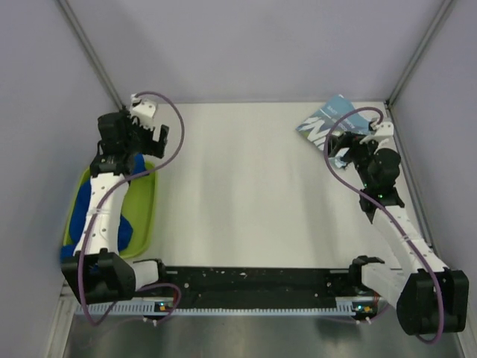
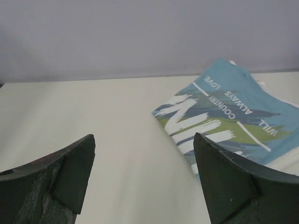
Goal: Fold and stack the t-shirts
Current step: Grab crumpled tshirt from bin with the left arm
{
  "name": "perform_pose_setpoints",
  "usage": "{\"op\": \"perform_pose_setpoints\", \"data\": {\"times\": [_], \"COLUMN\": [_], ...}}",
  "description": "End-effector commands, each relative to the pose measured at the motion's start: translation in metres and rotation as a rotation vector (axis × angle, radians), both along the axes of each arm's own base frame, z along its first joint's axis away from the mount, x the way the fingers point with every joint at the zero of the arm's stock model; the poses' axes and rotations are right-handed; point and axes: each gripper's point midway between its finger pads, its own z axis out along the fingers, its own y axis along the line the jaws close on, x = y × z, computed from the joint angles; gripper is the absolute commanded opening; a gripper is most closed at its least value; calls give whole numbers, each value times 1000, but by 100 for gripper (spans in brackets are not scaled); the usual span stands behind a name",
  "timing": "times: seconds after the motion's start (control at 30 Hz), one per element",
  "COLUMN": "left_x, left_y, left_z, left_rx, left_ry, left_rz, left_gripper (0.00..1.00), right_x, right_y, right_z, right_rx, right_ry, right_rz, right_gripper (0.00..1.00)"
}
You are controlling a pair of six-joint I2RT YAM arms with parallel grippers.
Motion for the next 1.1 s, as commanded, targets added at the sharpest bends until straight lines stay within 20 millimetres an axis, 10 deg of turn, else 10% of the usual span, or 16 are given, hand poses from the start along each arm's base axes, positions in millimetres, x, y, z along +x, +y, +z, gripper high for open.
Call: {"op": "perform_pose_setpoints", "data": {"times": [0.0, 0.2, 0.57, 0.6, 0.67, 0.73, 0.93, 1.07], "left_x": [-72, -103, -107, -106, -106, -104, -95, -92], "left_y": [113, 221, 264, 265, 265, 260, 217, 144], "left_z": [-88, -132, -225, -227, -223, -203, -72, 33], "left_rx": [262, 351, 496, 501, 506, 484, 340, 263], "left_ry": [397, 555, 772, 763, 742, 688, 354, 89], "left_rz": [299, 642, 746, 749, 747, 748, 657, 447], "left_gripper": [96, 97, 93, 88, 45, 0, 0, 0], "right_x": [-17, -30, -33, -33, -34, -36, -41, -45], "right_y": [45, 68, 69, 69, 68, 69, 71, 77], "right_z": [0, -5, -2, -3, 0, 2, 15, 26], "right_rx": [30, 4, 12, 12, 12, 14, 32, 49], "right_ry": [113, 136, 100, 104, 101, 96, 71, 60], "right_rz": [197, 302, 308, 306, 306, 311, 322, 353], "right_gripper": [83, 81, 82, 82, 82, 82, 81, 81]}}
